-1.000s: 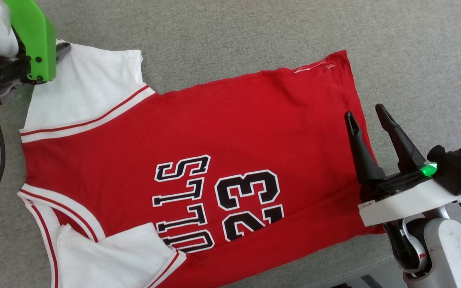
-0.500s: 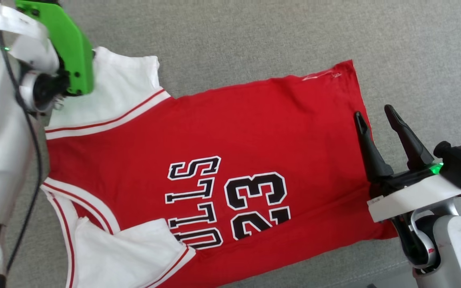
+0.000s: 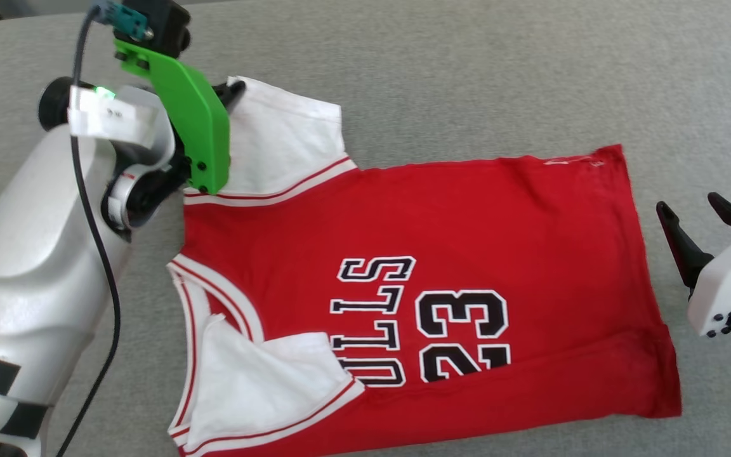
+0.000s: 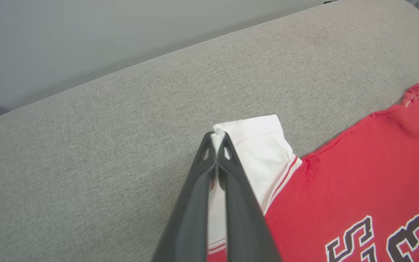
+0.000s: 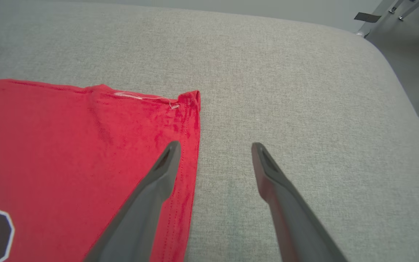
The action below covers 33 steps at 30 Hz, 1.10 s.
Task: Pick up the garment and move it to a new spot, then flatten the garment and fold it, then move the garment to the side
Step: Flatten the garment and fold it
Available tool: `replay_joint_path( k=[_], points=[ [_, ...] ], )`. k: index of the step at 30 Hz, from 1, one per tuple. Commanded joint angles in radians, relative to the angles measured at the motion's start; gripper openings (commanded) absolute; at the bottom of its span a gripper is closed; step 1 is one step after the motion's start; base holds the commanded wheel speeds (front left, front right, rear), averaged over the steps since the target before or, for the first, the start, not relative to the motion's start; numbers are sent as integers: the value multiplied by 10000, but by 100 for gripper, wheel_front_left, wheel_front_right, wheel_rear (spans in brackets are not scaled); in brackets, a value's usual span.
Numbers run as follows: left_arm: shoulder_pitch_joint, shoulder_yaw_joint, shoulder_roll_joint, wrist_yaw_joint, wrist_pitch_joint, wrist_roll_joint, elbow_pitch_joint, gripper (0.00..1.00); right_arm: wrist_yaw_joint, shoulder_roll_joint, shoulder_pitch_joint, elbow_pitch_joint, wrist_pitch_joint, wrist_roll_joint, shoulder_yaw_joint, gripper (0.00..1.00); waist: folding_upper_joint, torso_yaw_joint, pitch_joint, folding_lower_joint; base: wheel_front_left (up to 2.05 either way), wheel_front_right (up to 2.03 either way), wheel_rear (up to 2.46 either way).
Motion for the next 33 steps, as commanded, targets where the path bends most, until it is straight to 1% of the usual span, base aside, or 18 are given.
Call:
replay_joint_path(
  k=[1, 5, 7, 9, 13, 16, 19, 20, 28, 29, 30, 31, 33],
  points=[
    [283, -26, 68, -9, -131, 98, -306, 0, -4, -182, -349, -5, 453, 92, 76, 100, -1, 576, -246, 1, 0, 0, 0],
    [694, -57, 210, 171, -220, 145, -1272, 0, -4, -501, -1016, 254, 1802, 643, 1, 100, -1, 859, -82, 1, 0, 0, 0],
    [852, -64, 305, 236, -258, 179, -1789, 0, -4, -561, -1392, 530, 2343, 918, -72, 100, -1, 980, 33, 1, 0, 0, 0],
    [1016, -107, 396, 289, -220, 200, -2266, 0, -4, -796, -1724, 800, 2784, 926, 74, 100, -1, 1125, 136, 1, 0, 0, 0],
    [1228, -144, 508, 455, -170, 249, -3061, 0, -4, -896, -2330, 1450, 3427, 1158, 229, 100, -1, 1351, 327, 1, 0, 0, 0],
    [1314, -147, 563, 556, -160, 278, -3534, 0, -4, -1132, -2744, 1947, 3647, 1171, 569, 100, -1, 1515, 493, 1, 0, 0, 0],
    [1393, -98, 592, 646, -188, 242, -3837, 0, -4, -1229, -3069, 2464, 3717, 1191, 748, 100, -1, 1642, 625, 1, 0, 0, 0],
    [1441, -102, 612, 672, -127, 183, -3965, 0, -4, -1422, -3224, 2749, 3714, 982, 1047, 100, -1, 1726, 726, 1, 0, 0, 0],
    [1448, -93, 608, 687, -242, 168, -4119, 0, -4, -1527, -3401, 3659, 3549, 1336, 1981, 100, -1, 1874, 899, 1, 0, 0, 0],
    [1444, -95, 603, 673, -263, 160, -4092, 0, -4, -1584, -3394, 3730, 3520, 1440, 2144, 81, -1, 1881, 905, 1, 0, 0, 0],
    [1445, -100, 599, 660, -279, 154, -4062, 0, -4, -1630, -3390, 3822, 3491, 1504, 2217, 47, -1, 1883, 899, 1, 0, 0, 0],
    [1453, -107, 592, 646, -299, 143, -4016, 0, -4, -1693, -3385, 3927, 3450, 1563, 2336, 0, -1, 1884, 882, 1, 0, 0, 0],
    [1487, -101, 581, 649, -349, 121, -3892, 0, -4, -1781, -3382, 4055, 3290, 1683, 2527, 0, -1, 1880, 810, 1, 0, 0, 0]
  ],
)
